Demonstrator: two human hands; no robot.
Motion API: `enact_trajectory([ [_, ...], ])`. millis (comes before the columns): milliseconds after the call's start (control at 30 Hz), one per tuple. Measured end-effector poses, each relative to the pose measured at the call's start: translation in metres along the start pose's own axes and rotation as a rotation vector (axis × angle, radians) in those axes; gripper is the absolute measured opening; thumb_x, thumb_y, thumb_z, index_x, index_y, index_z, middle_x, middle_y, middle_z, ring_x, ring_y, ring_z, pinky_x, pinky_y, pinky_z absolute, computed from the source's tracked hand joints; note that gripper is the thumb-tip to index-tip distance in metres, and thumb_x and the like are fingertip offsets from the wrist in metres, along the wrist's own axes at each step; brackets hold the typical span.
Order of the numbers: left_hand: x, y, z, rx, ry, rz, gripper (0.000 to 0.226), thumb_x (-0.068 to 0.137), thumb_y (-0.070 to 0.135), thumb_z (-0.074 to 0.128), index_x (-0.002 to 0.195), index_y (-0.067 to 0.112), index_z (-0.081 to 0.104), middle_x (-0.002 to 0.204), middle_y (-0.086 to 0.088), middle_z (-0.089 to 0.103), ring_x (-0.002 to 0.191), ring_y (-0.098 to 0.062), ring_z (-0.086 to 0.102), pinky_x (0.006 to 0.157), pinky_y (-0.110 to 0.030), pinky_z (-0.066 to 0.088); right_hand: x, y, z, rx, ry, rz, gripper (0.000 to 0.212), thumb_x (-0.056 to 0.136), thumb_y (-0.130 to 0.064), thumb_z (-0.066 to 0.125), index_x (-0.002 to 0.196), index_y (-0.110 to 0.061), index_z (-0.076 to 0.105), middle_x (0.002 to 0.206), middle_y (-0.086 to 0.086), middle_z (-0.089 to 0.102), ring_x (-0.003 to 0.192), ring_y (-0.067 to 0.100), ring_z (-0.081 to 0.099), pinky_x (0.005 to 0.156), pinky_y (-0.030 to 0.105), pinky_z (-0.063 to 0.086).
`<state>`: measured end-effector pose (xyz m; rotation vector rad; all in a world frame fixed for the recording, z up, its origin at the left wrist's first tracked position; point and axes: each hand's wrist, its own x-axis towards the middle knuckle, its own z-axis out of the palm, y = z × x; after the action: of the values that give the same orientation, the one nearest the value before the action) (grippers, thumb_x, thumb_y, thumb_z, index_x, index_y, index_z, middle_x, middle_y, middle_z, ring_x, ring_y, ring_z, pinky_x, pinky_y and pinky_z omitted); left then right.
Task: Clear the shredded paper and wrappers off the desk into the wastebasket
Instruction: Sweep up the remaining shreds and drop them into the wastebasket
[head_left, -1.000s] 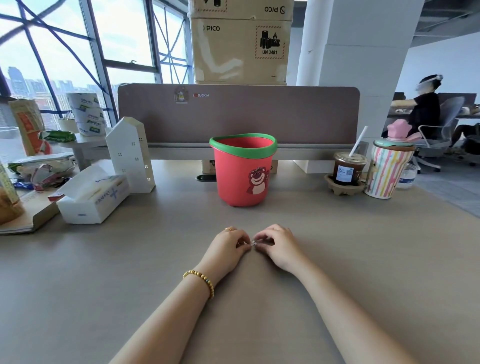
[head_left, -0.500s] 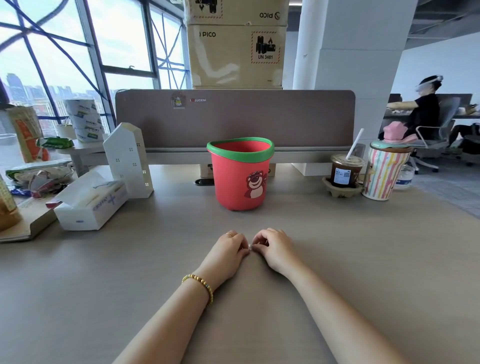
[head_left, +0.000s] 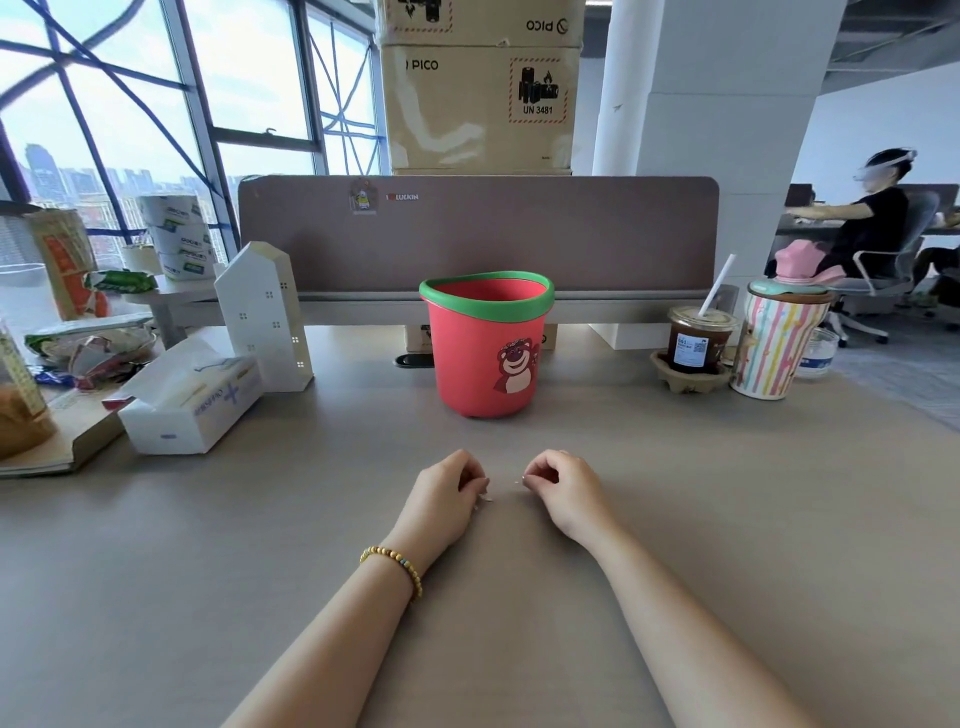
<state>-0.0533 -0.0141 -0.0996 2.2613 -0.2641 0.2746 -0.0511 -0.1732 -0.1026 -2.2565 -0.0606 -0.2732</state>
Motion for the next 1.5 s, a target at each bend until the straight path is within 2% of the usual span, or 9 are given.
enact_trajectory([
  [100,0.002,-0.001,-0.004,-0.077,0.031,-0.047,0.020,0.086,0.010,0.060,0.070,0.019,0.052,0.067,0.006,0.061,0.060,-0.008,0.057,0.056,-0.007,0.041,0.000,-0.001,-0.001,0.057,0.008,0.020,0.027,0.085,-0.011,0.062,0.064,-0.025,0.052,0.079,-0.001,0.060,0.078,0.016,0.052,0.067,0.025,0.036],
  [233,0.003,-0.002,-0.010,-0.087,0.031,-0.048,0.028,0.085,0.008,0.060,0.066,0.026,0.050,0.066,0.006,0.061,0.063,-0.011,0.057,0.063,-0.019,0.044,0.000,-0.001,-0.002,0.099,0.008,0.033,0.025,0.085,-0.012,0.063,0.065,-0.023,0.053,0.072,-0.003,0.058,0.073,0.015,0.051,0.063,0.024,0.038],
  [367,0.002,0.000,-0.022,-0.006,-0.080,0.012,0.016,0.087,0.007,0.057,0.089,0.022,0.060,0.069,0.008,0.059,0.074,-0.017,0.059,0.068,-0.019,0.044,0.000,-0.005,0.000,0.048,-0.013,-0.003,0.036,0.083,-0.011,0.065,0.058,-0.031,0.049,0.075,-0.011,0.049,0.077,0.016,0.048,0.066,0.023,0.036],
  [467,0.001,-0.001,-0.033,0.079,-0.176,0.049,0.029,0.089,0.009,0.055,0.114,0.021,0.062,0.077,0.006,0.061,0.081,-0.014,0.058,0.078,-0.020,0.041,-0.004,-0.014,0.005,-0.005,-0.095,-0.052,0.032,0.083,-0.011,0.065,0.061,-0.028,0.049,0.075,-0.012,0.047,0.078,0.014,0.047,0.070,0.024,0.034],
  [800,-0.004,-0.008,-0.034,0.208,-0.273,0.174,0.024,0.088,0.012,0.059,0.110,0.018,0.067,0.082,0.005,0.049,0.080,-0.013,0.047,0.066,-0.003,0.033,-0.010,-0.026,0.011,-0.107,-0.191,-0.114,0.005,0.087,-0.013,0.059,0.091,-0.015,0.060,0.086,-0.003,0.055,0.082,0.013,0.049,0.070,0.022,0.034],
  [900,-0.004,-0.008,-0.033,0.249,-0.277,0.191,0.023,0.087,0.012,0.058,0.109,0.014,0.067,0.080,0.005,0.049,0.081,-0.013,0.047,0.067,-0.012,0.033,-0.008,-0.025,0.012,-0.093,-0.218,-0.099,0.011,0.089,-0.013,0.058,0.098,-0.014,0.064,0.092,0.001,0.059,0.085,0.013,0.050,0.074,0.022,0.035],
  [1000,-0.003,-0.007,-0.032,0.292,-0.279,0.190,0.021,0.089,0.014,0.057,0.107,0.013,0.066,0.088,0.001,0.052,0.083,-0.012,0.045,0.073,-0.015,0.032,-0.007,-0.024,0.010,-0.056,-0.252,-0.088,0.008,0.088,-0.015,0.058,0.088,-0.021,0.063,0.094,0.001,0.061,0.085,0.013,0.052,0.074,0.022,0.037],
  [1200,-0.001,-0.003,-0.025,0.335,-0.277,0.166,0.019,0.089,0.013,0.055,0.105,0.008,0.065,0.107,-0.011,0.062,0.102,-0.024,0.054,0.074,-0.017,0.030,-0.009,-0.025,0.012,-0.088,-0.235,-0.115,0.010,0.084,-0.015,0.062,0.080,-0.023,0.057,0.085,-0.003,0.054,0.082,0.013,0.048,0.062,0.015,0.035],
  [1500,-0.002,-0.004,-0.021,0.429,-0.304,0.230,0.017,0.091,0.009,0.048,0.101,0.006,0.060,0.099,-0.006,0.051,0.100,-0.028,0.054,0.084,-0.030,0.040,-0.012,-0.027,0.018,-0.245,-0.178,-0.180,0.008,0.088,-0.012,0.055,0.090,-0.009,0.062,0.102,0.010,0.062,0.103,0.025,0.053,0.080,0.029,0.037],
])
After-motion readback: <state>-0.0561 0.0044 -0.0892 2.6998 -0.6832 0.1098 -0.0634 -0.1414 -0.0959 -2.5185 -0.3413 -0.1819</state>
